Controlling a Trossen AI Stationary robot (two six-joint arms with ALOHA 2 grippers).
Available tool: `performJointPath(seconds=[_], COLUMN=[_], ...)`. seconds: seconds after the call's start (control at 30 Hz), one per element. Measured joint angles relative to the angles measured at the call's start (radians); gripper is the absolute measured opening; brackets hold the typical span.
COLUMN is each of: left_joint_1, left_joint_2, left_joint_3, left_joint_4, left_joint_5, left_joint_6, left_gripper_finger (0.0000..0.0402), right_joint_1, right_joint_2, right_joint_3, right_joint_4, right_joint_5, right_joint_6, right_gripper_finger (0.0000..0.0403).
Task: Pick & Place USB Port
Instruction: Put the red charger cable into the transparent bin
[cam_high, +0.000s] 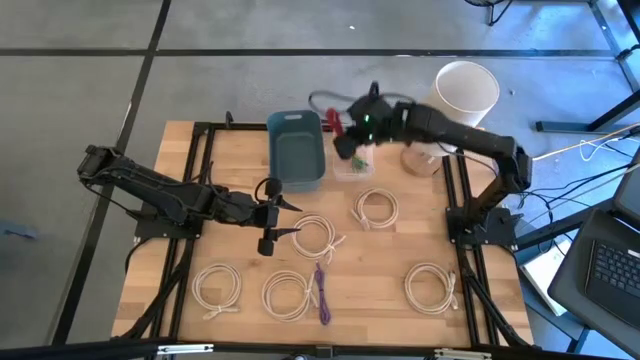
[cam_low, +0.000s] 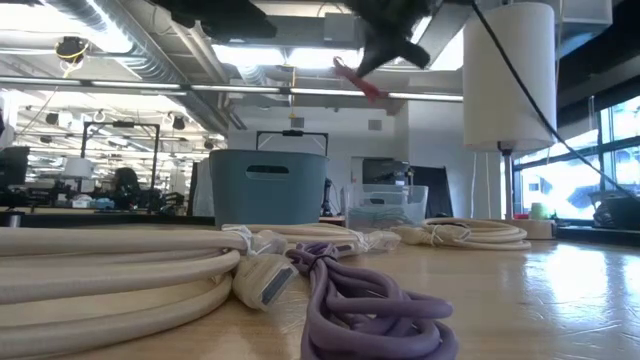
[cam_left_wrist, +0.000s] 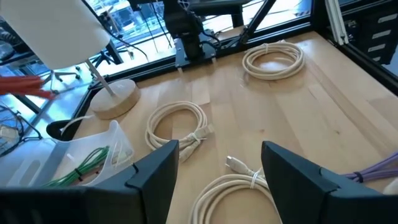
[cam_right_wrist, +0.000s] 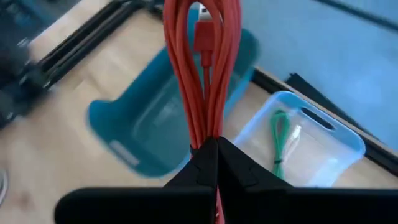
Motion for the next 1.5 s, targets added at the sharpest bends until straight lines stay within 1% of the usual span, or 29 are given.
performJointPath(seconds=[0.1,0.2,0.5,0.63,0.83,1.33,1.43,1.5], left_joint_1=[0.000,0.000,0.000,0.000,0.000,0.000,0.000,0.000], left_joint_2=[0.000,0.000,0.000,0.000,0.000,0.000,0.000,0.000], left_joint_3=[0.000,0.000,0.000,0.000,0.000,0.000,0.000,0.000], left_joint_4=[-0.001,-0.001,-0.006,-0.022,-0.037,-0.036,-0.036,-0.036], left_joint_5=[0.000,0.000,0.000,0.000,0.000,0.000,0.000,0.000], left_joint_6=[0.000,0.000,0.005,-0.004,-0.028,-0.070,-0.072,-0.072], left_gripper_finger=[0.0223,0.0223,0.0223,0.0223,0.0223,0.0223,0.0223,0.0223], right_joint_1=[-0.082,-0.136,-0.209,-0.226,-0.240,-0.239,-0.239,-0.239], right_joint_2=[0.029,0.078,0.233,0.289,0.331,0.404,0.436,0.457], right_joint_3=[0.000,0.000,0.000,0.000,0.000,0.000,0.000,-0.001], right_joint_4=[-0.001,-0.008,-0.038,-0.075,-0.134,-0.145,-0.143,-0.143], right_joint_5=[-0.034,-0.043,-0.106,-0.111,-0.111,-0.122,-0.160,-0.165], right_joint_6=[0.032,0.051,0.044,0.031,0.022,0.016,0.000,-0.005], right_gripper_finger=[0.0000,0.0000,0.0000,0.0000,0.0000,0.0000,0.0000,0.0000])
